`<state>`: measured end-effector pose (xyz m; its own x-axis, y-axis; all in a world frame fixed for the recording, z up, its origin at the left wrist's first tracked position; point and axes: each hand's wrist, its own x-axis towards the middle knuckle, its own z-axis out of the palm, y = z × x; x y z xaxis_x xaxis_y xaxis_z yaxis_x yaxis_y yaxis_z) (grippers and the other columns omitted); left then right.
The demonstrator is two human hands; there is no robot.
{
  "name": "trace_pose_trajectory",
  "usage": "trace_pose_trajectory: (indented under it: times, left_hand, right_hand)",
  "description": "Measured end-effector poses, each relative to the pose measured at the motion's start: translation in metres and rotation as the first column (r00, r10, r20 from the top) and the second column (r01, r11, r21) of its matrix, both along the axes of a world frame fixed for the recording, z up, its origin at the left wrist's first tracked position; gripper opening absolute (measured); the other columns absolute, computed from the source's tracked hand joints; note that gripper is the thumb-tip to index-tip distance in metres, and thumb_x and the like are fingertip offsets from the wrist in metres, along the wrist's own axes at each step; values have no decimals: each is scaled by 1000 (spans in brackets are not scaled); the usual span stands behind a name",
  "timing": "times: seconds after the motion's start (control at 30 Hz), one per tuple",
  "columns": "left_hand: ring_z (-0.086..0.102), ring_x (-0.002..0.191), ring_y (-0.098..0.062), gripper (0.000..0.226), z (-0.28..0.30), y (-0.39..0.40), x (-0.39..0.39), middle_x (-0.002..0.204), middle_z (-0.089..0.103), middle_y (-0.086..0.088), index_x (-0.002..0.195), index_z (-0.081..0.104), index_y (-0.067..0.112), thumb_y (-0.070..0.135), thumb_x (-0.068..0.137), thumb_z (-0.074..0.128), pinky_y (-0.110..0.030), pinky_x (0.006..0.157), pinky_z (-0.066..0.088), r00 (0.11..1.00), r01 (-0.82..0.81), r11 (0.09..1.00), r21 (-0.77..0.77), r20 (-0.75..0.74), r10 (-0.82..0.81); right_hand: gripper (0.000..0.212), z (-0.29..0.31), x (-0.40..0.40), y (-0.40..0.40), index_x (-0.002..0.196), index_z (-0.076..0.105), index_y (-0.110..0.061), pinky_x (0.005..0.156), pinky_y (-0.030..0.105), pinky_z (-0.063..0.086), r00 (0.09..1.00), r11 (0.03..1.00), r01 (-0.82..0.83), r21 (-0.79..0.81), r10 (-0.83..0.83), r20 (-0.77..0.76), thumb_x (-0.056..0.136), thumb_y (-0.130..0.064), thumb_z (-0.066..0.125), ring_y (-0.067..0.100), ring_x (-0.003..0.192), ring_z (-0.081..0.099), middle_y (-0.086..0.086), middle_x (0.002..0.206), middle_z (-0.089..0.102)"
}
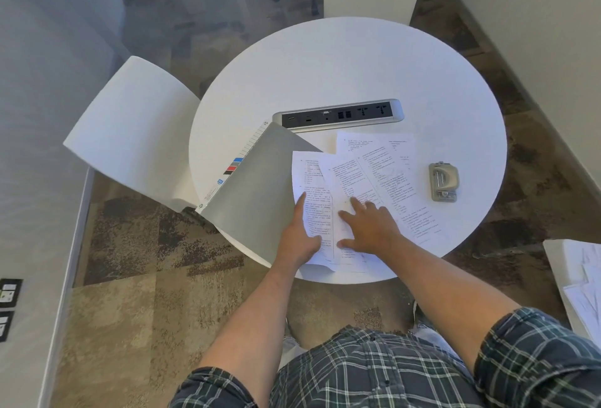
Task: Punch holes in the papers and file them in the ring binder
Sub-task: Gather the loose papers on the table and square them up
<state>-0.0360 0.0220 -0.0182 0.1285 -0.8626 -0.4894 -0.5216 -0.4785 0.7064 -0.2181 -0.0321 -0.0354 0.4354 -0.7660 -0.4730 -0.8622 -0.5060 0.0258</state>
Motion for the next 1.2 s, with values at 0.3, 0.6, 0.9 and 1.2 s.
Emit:
trace_pose_trajectory:
  times: [0.3, 0.6, 0.9, 1.2]
  left_hand:
    - [52, 99, -3, 72, -8, -5, 6, 132, 46, 9, 143, 47, 31, -12, 86, 56, -10, 63, 53, 975, -106, 991, 85, -186, 120]
    - [58, 117, -18, 75, -7, -7, 7, 140, 52, 3, 140, 50, 33, -12, 81, 54, -33, 80, 59, 956, -142, 984, 112, -244, 166]
    - [58, 104, -8, 71, -9, -10, 8, 130, 52, 7, 142, 49, 30, -9, 83, 54, -34, 81, 58, 946, -177, 976, 124, -253, 203]
    - [54, 108, -11, 37, -9, -20, 1, 131, 54, 5, 141, 50, 22, 22, 104, 55, -17, 76, 41, 861, -351, 925, 145, -337, 380]
  right_hand:
    - [74, -10, 10, 13, 146, 44, -9, 98, 47, 47, 999, 991, -32, -134, 34, 15, 94, -61, 50, 41, 123, 55, 23, 156, 40]
    - [66, -19, 22, 15, 145, 47, 4, 97, 48, 53, 988, 973, -140, -182, 125, -94, 98, -43, 48, 49, 117, 63, 39, 146, 48]
    - [30, -19, 15, 15, 126, 54, -2, 68, 52, 60, 920, 920, -384, -78, 373, -119, 96, -8, 59, 58, 102, 66, 43, 147, 43]
    - [40, -13, 17, 12, 122, 64, -1, 40, 36, 53, 914, 937, -165, -306, 263, 310, 91, -27, 63, 28, 61, 71, 14, 119, 74]
